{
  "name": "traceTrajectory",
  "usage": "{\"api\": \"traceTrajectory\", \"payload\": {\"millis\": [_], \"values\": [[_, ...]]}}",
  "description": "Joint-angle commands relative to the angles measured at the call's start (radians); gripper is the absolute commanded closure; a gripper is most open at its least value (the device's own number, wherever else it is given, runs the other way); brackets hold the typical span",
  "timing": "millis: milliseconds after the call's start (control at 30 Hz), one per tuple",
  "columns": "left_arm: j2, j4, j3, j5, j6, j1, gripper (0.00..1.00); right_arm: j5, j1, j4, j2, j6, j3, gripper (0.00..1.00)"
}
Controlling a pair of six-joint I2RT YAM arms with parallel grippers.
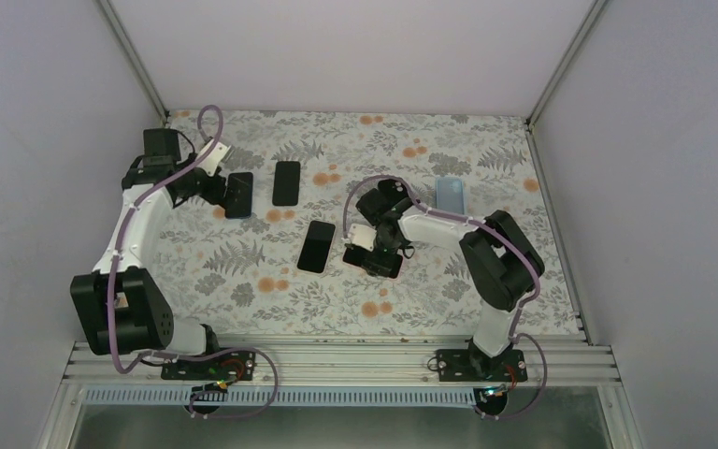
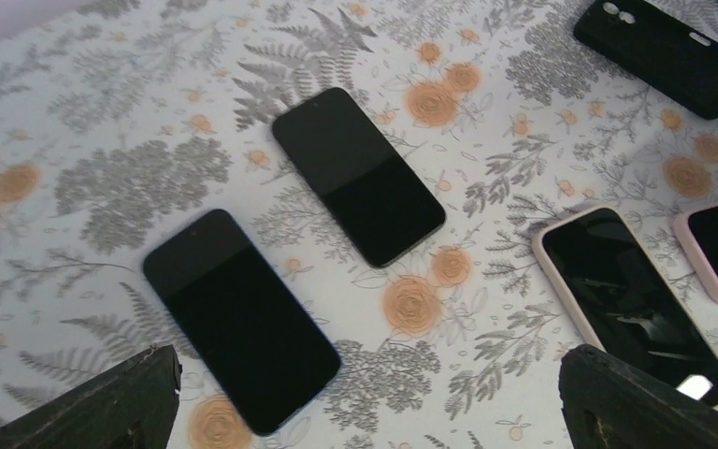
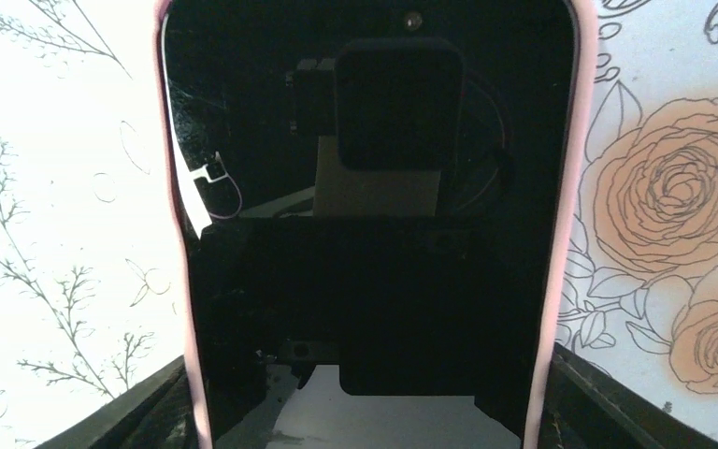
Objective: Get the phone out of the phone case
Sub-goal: Pick up the phone at the center of the board.
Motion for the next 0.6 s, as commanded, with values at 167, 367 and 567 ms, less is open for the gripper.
{"api": "traceTrajectory", "payload": {"millis": [167,367,567], "values": [[0.159,-0.232,0.147,0.156,-0.002,-0.132,0.0,0.234,0.008,0.126,-0.06,0.042,-0.09,0.35],[0.302,-0.376,0.294,0.223,-0.048,-0.281,0.0,0.27,0.05,0.131,-0.148,0.037,0.01,0.38],[0.554,-0.605,0.486,0.403,0.021,-0.288,0.0,0.275,0.09,0.124,-0.161,0.034,0.138,0.39]]}}
